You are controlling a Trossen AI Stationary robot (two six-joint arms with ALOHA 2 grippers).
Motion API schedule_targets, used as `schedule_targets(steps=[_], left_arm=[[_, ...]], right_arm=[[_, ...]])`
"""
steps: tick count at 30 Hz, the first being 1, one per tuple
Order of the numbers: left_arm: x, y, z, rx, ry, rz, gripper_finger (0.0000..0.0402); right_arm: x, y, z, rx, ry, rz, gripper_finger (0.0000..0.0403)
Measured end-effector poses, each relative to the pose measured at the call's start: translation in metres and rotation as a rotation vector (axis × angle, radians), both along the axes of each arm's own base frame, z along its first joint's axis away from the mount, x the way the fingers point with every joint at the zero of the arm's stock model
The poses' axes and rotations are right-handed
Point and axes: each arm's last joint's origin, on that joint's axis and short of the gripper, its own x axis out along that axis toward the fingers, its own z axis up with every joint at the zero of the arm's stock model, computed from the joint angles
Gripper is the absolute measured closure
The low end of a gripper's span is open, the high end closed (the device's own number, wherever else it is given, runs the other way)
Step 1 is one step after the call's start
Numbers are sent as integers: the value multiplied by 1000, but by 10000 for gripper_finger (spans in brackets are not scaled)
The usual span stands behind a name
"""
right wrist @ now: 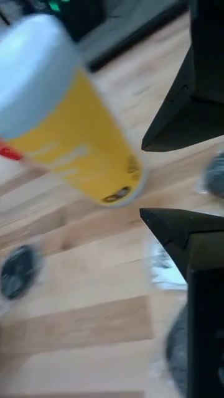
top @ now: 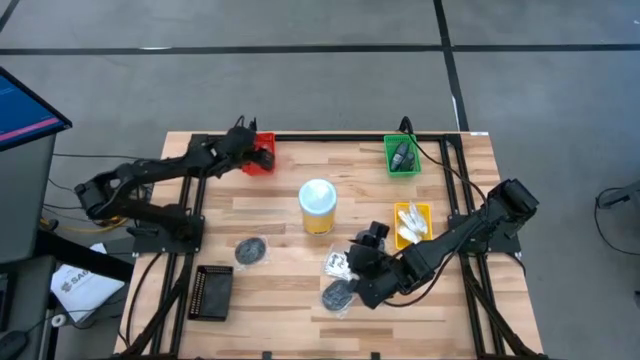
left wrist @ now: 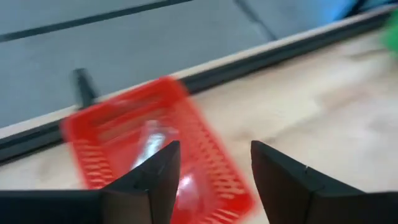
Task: Pick & Place Travel size toiletries
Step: Put the silver nail cutter into the red bin
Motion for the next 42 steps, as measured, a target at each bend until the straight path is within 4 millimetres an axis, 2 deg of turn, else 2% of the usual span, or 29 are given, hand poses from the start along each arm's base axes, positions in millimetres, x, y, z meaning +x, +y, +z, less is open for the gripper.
schedule_targets(steps=[6, 13, 22, 26, 32, 39, 42], left_arm=[[13, -41, 24, 30, -106, -230, 219], [32, -98, 28, 23, -129, -494, 220], [42, -156, 33, 13, -209, -716, 220], [44, -172, 37, 20, -257, -780, 220], [44, -188, 42, 28, -308, -839, 220], [42, -197, 42, 52, -306, -836, 220], [42, -198, 42, 54, -310, -837, 220]], right_arm=[[-15, -4, -8, 104, 141, -75, 256], [-36, 0, -13, 197, 329, -127, 255], [-64, -3, -49, 286, 529, -193, 262], [-70, -5, -62, 322, 588, -194, 277], [-80, -9, -65, 366, 592, -191, 307], [-99, -12, -70, 492, 488, -169, 335], [-108, -15, -75, 506, 503, -174, 337]])
